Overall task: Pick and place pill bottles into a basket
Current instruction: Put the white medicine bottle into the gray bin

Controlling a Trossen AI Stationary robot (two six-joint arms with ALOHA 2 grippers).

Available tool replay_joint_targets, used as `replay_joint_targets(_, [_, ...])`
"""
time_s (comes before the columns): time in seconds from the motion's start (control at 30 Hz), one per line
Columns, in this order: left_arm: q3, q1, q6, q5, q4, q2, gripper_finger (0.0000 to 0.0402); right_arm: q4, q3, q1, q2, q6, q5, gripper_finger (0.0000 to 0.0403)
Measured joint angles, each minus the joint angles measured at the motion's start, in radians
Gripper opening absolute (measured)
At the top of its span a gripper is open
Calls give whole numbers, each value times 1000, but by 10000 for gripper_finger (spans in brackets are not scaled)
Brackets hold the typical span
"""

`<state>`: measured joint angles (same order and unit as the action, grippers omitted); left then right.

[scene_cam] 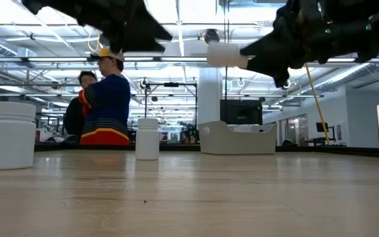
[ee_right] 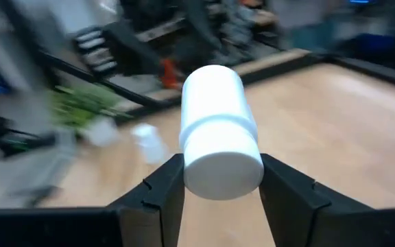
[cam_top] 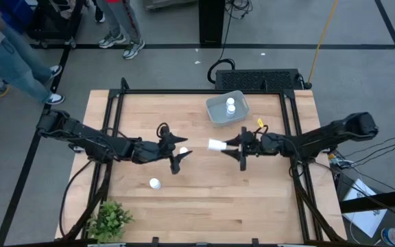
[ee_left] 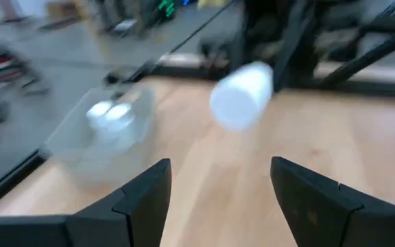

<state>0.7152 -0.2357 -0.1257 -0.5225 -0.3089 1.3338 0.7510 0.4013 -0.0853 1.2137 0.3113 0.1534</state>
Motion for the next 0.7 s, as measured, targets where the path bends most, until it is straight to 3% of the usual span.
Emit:
replay_joint_targets(0.27, [1, 43, -34, -47, 61, 2, 258, -567, 237, 38, -147, -86, 156, 149])
replay_joint_targets(0.37, [1, 63, -27, -47, 70, 1, 258, -800, 363, 78, -136, -101, 217, 149])
replay_joint_targets(0.7, [1, 79, -2, -43, 68, 0, 258, -1227, 750, 255, -2, -133, 200, 149])
